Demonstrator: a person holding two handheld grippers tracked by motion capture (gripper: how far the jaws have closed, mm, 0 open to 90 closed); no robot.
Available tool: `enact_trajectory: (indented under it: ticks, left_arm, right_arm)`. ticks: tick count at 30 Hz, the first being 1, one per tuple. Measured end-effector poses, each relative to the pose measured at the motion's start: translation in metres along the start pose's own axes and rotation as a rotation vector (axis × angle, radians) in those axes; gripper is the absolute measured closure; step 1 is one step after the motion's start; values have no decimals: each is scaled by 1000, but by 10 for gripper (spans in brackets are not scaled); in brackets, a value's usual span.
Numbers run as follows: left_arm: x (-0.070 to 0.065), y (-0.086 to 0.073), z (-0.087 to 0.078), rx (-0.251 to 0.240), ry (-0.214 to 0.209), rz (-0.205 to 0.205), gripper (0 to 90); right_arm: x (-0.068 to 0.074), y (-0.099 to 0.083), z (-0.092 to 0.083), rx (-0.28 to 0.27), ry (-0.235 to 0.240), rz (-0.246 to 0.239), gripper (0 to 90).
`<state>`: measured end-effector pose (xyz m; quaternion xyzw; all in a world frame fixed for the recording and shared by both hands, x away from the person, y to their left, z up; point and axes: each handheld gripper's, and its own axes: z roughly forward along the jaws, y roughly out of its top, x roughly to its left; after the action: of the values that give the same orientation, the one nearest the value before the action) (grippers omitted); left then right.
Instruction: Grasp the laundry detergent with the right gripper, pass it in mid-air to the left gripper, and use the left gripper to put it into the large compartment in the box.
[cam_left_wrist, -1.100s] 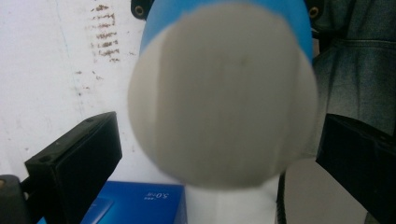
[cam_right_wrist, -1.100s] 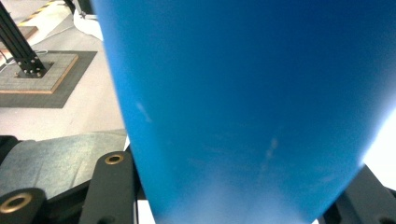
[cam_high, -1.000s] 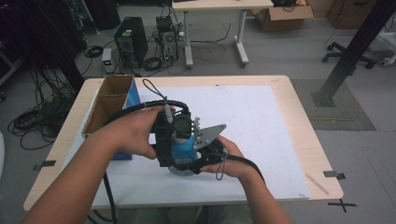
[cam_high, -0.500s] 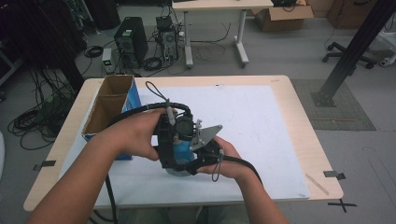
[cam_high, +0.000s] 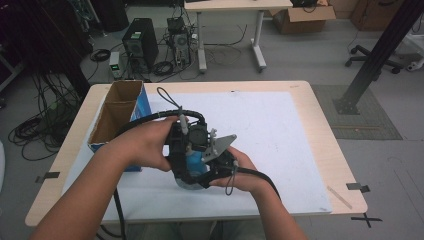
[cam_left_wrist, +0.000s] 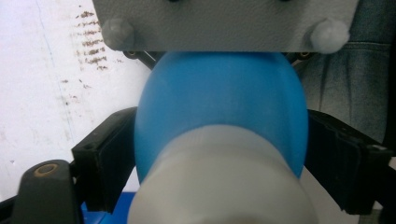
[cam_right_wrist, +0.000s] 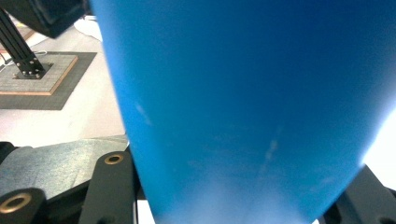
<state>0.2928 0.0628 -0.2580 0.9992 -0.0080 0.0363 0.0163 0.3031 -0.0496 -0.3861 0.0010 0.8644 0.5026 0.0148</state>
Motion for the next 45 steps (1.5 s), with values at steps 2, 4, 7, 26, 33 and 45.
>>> enact_trajectory:
  ticks: [2, 4, 7, 26, 33, 45]
  left_arm:
    - [0, 0, 1, -1, -7, 2, 182]
    - [0, 1, 1, 1, -4, 3, 190]
    - [0, 1, 2, 3, -4, 4, 200]
    - [0, -2, 1, 11, 4, 3, 370]
    - [-1, 0, 1, 35, 1, 2, 381]
    - [-2, 4, -4, 57, -2, 3, 387]
  right_arm:
    - [0, 0, 0, -1, 1, -1, 445]
    - [0, 0, 0, 0, -1, 0, 445]
    - [1, 1, 0, 3, 1, 3, 445]
    - [2, 3, 2, 4, -1, -5, 446]
    - [2, 3, 2, 1, -4, -18, 446]
    - [4, 4, 0, -17, 3, -16, 438]
